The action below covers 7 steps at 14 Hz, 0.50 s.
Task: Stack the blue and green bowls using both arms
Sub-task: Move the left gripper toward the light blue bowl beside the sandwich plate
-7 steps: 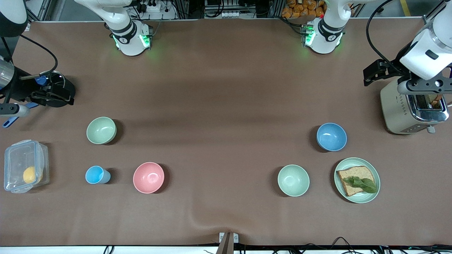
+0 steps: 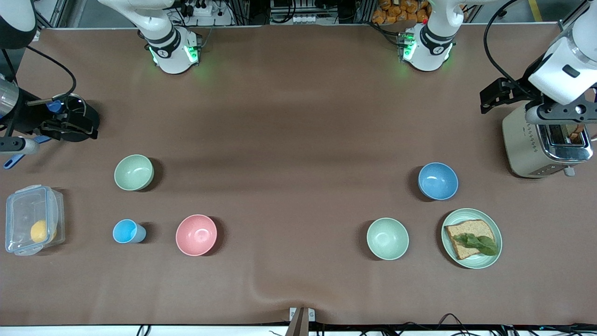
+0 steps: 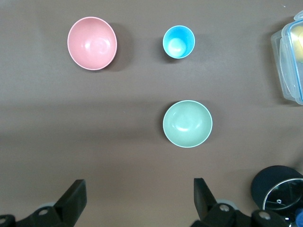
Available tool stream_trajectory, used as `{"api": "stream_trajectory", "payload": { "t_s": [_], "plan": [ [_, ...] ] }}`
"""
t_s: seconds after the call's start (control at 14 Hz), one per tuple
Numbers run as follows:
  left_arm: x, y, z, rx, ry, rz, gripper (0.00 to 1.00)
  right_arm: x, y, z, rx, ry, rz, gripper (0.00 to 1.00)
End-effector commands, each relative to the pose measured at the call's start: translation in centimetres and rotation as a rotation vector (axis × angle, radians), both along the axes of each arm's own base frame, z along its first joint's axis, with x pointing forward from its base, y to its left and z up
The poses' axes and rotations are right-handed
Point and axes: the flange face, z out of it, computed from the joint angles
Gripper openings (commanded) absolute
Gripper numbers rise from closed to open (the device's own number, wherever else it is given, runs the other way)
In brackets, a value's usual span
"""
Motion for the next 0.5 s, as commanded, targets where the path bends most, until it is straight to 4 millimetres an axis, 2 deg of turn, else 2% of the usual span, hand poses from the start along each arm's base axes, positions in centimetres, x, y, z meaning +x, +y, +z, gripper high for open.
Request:
{"api": "stream_trajectory", "payload": {
  "t_s": [0.0,0.14,0.43],
  "plan": [
    [1.7,-0.7,-2.2,-0.031,0.009,0.065,1.0,0.4,-0.6,-0.1,0.0,-0.018,0.004,1.0],
    [3.0,-0.8,-5.4,-0.057,0.062,0.09,1.0,1.0,-0.7,-1.2,0.002,-0.001,0.001,1.0],
    [3.5,-1.0,-10.9,-0.052,0.089,0.093,1.0,2.5,-2.3,-4.4,0.013,0.049,-0.026,1.0]
  ]
}}
